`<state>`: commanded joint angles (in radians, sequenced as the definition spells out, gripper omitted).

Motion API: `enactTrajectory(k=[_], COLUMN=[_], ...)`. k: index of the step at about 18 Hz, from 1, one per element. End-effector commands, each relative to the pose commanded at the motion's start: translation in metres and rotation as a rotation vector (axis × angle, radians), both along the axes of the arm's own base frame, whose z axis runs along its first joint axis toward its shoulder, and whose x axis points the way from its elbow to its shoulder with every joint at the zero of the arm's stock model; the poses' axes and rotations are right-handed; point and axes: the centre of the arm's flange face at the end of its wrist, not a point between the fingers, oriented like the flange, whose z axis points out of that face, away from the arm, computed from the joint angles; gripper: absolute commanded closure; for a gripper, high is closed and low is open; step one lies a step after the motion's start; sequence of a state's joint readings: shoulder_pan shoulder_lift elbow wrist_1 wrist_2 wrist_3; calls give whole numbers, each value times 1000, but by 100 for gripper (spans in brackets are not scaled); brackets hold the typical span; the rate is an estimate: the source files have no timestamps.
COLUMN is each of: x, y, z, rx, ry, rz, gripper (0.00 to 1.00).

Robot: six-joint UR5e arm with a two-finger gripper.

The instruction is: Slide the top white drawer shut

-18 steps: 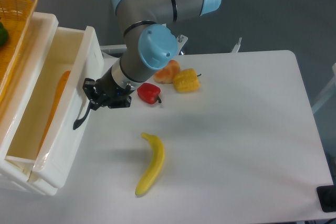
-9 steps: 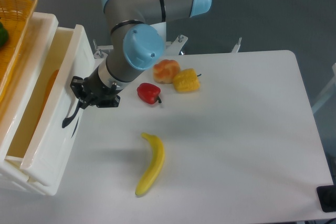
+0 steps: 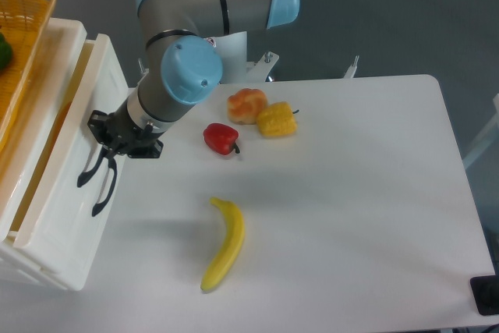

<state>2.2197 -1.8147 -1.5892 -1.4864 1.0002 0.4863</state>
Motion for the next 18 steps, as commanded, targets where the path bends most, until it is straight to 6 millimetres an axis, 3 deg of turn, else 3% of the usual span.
enactTrajectory(k=[12,15,18], x=[7,-2,-39], y=[6,3,-13], z=[-1,1,5], rx=[-3,3,1], ry=[0,16,45], rz=[-1,2,52], gripper=[88,67,52])
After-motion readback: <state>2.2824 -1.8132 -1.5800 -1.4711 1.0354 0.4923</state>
